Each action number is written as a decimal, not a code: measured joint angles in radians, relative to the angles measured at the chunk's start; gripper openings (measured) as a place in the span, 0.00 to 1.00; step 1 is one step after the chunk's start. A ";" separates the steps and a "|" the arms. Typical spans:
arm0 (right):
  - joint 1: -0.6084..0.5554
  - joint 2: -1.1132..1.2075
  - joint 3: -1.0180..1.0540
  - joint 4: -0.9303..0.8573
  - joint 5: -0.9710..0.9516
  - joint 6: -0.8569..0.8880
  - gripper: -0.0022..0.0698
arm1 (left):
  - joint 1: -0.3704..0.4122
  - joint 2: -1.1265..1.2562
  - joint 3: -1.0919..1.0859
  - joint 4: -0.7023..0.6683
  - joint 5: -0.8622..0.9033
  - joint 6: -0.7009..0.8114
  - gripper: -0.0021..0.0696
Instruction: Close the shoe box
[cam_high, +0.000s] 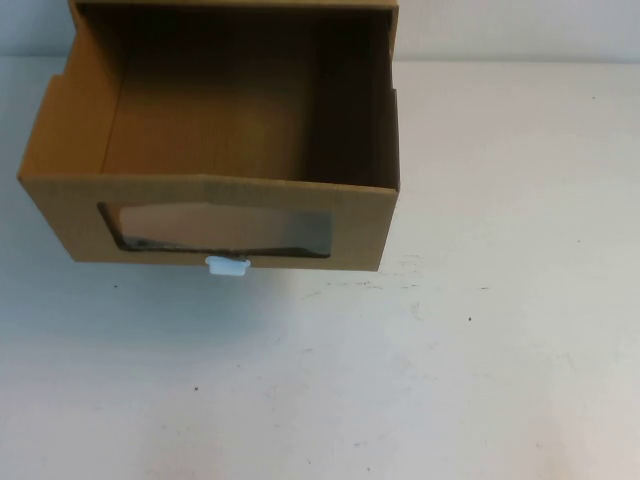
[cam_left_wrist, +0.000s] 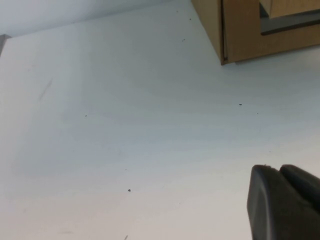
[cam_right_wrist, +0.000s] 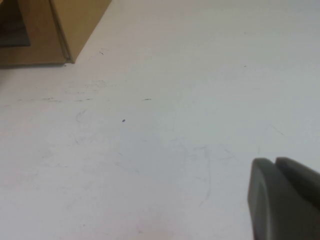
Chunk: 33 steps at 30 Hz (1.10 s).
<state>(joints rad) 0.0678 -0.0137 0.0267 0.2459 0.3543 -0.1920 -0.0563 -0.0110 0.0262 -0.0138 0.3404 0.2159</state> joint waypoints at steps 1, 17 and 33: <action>0.000 0.000 0.000 0.000 0.000 0.000 0.01 | 0.000 0.000 0.000 0.000 0.000 0.000 0.03; 0.000 0.000 0.000 0.000 0.000 0.000 0.01 | 0.000 0.000 0.000 -0.196 -0.052 -0.043 0.03; 0.000 0.000 0.000 0.002 0.000 0.000 0.01 | 0.000 0.148 -0.178 -0.593 -0.084 -0.136 0.03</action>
<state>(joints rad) 0.0678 -0.0137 0.0267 0.2475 0.3543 -0.1920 -0.0563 0.1371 -0.1518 -0.6073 0.2565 0.0796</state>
